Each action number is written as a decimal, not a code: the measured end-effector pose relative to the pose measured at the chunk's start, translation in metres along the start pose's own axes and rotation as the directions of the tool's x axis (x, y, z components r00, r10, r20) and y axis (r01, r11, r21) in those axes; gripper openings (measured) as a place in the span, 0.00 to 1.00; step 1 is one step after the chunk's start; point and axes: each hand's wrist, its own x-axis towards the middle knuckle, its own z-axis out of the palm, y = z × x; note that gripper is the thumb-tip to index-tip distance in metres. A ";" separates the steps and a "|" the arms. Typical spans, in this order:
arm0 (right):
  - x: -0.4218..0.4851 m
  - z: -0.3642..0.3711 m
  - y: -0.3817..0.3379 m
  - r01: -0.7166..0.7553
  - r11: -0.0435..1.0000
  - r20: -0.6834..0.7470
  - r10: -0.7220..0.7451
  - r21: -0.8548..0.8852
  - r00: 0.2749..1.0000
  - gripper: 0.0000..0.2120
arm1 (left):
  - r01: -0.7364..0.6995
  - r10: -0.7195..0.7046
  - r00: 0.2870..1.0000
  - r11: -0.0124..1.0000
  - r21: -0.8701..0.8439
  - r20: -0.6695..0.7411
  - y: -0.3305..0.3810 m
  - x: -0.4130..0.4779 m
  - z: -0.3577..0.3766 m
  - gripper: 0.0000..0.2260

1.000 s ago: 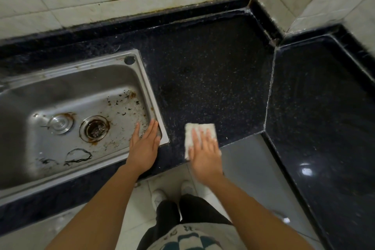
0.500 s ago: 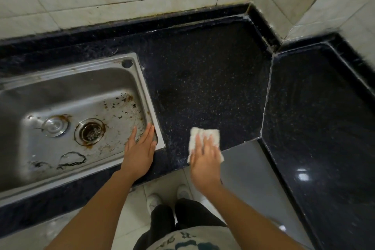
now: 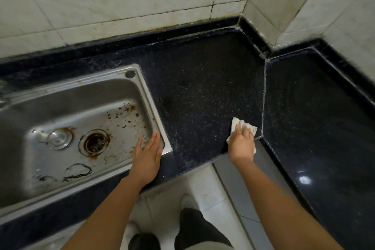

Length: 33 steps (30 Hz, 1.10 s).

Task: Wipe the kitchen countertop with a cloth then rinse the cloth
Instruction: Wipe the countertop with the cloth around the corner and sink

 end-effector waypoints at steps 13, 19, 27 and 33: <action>-0.198 0.050 -0.169 0.310 0.951 0.048 -0.309 -0.007 0.950 0.30 | 0.099 -0.099 0.994 0.995 -0.004 -0.043 -0.070 -0.084 -0.050 0.21; -0.227 0.043 -0.195 0.567 0.819 0.210 -0.573 0.095 0.792 0.23 | 0.098 -0.099 0.995 0.994 -0.055 -0.010 -0.111 -0.112 -0.057 0.22; -0.187 -0.017 -0.270 0.217 0.714 0.127 -0.395 0.666 0.910 0.14 | 0.248 -0.268 0.963 0.926 -0.286 -0.033 -0.160 -0.102 -0.099 0.22; -0.117 -0.037 -0.327 -0.086 0.482 0.320 -0.428 0.872 0.845 0.11 | 0.298 -0.383 0.916 0.852 -0.431 -0.124 -0.177 -0.075 -0.138 0.22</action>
